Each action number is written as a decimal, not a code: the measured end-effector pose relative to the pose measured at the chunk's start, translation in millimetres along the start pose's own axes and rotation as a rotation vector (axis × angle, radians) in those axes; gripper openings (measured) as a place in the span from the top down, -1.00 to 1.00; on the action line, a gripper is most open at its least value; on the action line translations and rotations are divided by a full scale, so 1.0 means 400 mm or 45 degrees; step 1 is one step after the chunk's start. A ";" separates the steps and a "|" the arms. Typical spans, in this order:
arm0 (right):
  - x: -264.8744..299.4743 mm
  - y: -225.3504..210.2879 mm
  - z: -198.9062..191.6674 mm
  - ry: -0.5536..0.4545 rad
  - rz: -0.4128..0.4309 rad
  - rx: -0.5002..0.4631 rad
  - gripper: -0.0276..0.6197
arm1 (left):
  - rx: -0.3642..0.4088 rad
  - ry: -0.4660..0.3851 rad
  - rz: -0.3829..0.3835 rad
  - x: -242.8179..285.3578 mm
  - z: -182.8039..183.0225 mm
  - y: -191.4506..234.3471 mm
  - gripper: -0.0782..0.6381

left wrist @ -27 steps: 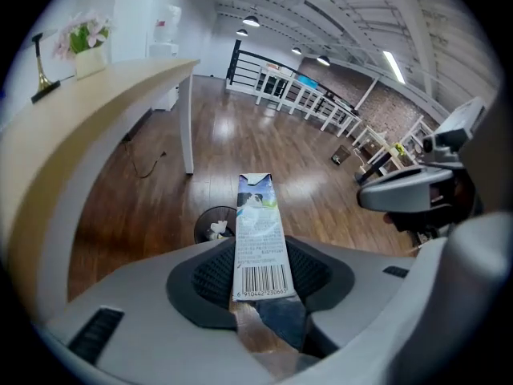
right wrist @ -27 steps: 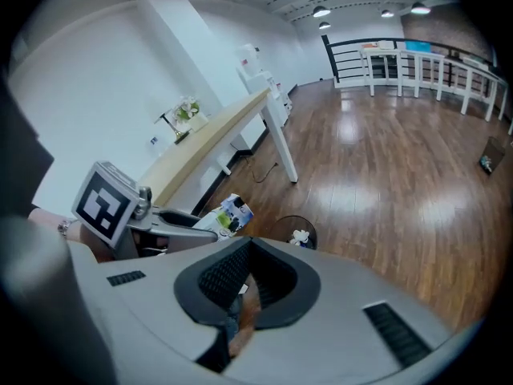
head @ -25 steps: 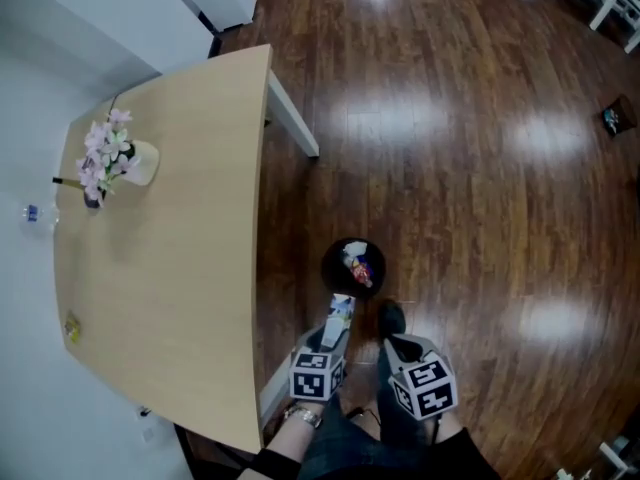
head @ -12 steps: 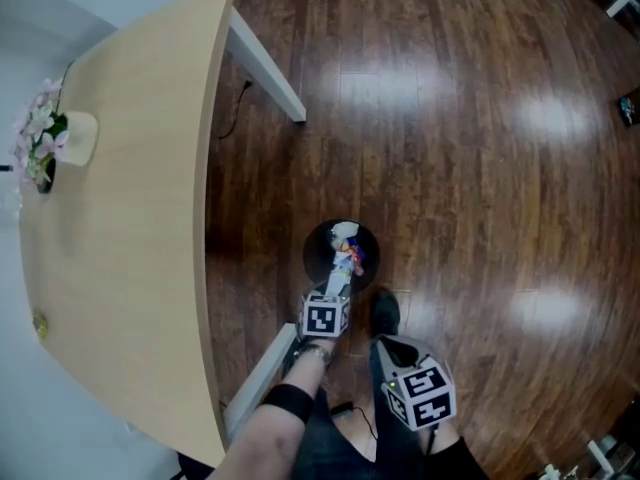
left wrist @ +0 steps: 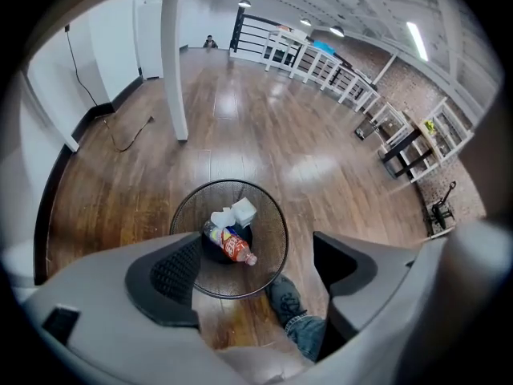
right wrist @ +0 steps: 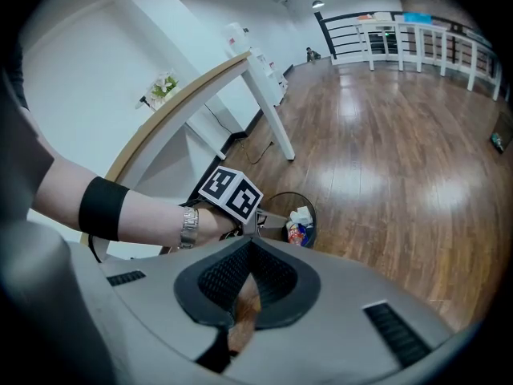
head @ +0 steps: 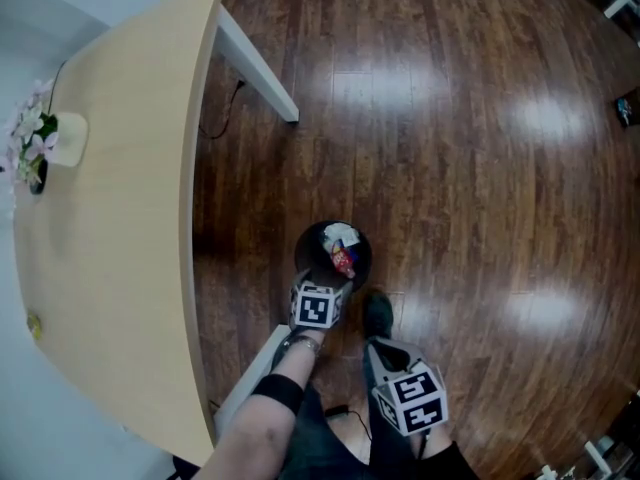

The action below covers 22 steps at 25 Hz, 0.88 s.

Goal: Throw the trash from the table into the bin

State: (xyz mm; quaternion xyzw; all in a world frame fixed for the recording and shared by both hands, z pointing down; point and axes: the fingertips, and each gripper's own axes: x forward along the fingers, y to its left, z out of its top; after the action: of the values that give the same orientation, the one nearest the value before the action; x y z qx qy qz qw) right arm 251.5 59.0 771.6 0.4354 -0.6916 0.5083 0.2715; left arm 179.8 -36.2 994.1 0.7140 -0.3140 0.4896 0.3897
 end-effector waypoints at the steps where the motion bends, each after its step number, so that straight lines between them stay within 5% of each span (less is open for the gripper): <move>1: -0.002 0.004 0.002 -0.001 0.000 -0.001 0.89 | 0.002 -0.007 -0.002 -0.009 0.002 -0.003 -0.44; 8: -0.030 0.028 0.025 -0.038 -0.014 -0.012 0.89 | 0.032 -0.076 -0.082 -0.124 0.023 -0.065 -0.38; 15: -0.112 0.051 0.057 -0.101 -0.043 -0.017 0.89 | 0.173 -0.211 -0.171 -0.408 0.058 -0.181 0.57; 18: -0.165 0.074 0.066 -0.126 -0.055 -0.034 0.89 | 0.197 -0.260 -0.174 -0.545 0.056 -0.222 0.78; 22: -0.233 0.120 0.080 -0.161 -0.066 -0.058 0.89 | 0.236 -0.309 -0.201 -0.712 0.043 -0.274 0.78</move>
State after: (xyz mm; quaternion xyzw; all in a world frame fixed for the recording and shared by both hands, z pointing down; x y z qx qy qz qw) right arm 255.6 64.3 662.2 0.4782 -0.7072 0.4567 0.2502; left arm 186.5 22.7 694.2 0.8232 -0.2553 0.3945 0.3186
